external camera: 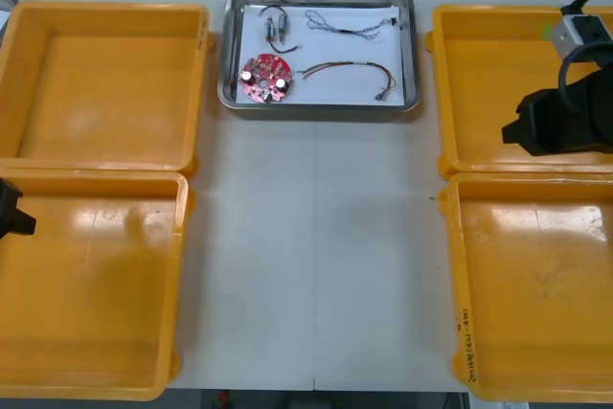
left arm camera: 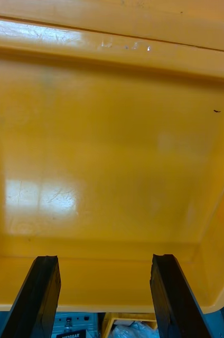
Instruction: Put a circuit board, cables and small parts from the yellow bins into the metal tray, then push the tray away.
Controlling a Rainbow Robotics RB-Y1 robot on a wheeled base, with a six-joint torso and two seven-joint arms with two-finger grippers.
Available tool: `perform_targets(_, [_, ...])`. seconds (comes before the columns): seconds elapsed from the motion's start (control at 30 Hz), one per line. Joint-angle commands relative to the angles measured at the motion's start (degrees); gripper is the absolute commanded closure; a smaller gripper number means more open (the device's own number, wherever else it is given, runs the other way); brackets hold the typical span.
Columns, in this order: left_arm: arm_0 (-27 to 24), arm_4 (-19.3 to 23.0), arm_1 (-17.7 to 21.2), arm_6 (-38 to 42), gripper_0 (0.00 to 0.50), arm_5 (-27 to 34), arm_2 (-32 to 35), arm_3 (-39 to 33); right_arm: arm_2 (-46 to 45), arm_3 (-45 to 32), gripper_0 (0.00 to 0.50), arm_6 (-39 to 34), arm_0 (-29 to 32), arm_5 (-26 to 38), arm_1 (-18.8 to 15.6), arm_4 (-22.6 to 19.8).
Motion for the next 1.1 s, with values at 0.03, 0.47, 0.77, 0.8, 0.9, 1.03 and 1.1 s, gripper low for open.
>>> perform_targets(0.03, [0.89, -0.53, 2.3, -4.75, 0.0, -0.41, 1.72, -1.28, -4.78, -1.85, 0.0, -0.5, 3.84, 0.17, -1.75, 0.21])
perform_targets(0.47, [0.89, -0.53, 2.3, -4.75, 0.0, -0.41, 1.72, -1.28, -10.59, -1.85, 0.0, 3.81, 13.33, 0.17, -2.72, -0.85])
perform_targets(0.77, [0.89, -0.53, 2.3, -4.75, 0.0, -0.41, 1.72, -1.28, -11.64, -1.76, 0.0, 5.92, 17.73, 0.17, -3.25, 0.12])
perform_targets(0.8, [0.89, -0.53, 2.3, -4.75, 0.0, -0.41, 1.72, -1.28, -11.64, -1.76, 0.0, 6.27, 17.9, 0.17, -3.33, 0.38])
perform_targets(0.9, [0.89, -0.53, 2.3, -4.75, 0.0, -0.41, 1.72, -1.28, -11.64, -1.15, 0.0, 6.97, 18.43, 0.17, -3.33, 0.82])
perform_targets(1.03, [0.89, -0.53, 2.3, -4.75, 0.0, -0.41, 1.72, -1.28, -12.17, 0.78, 0.0, 8.02, 18.52, 0.17, -3.33, 0.73])
perform_targets(1.1, [0.89, -0.53, 2.3, -4.75, 0.0, -0.41, 1.72, -1.28, -12.17, 1.49, 0.0, 8.38, 18.52, 0.17, -3.33, 0.65])
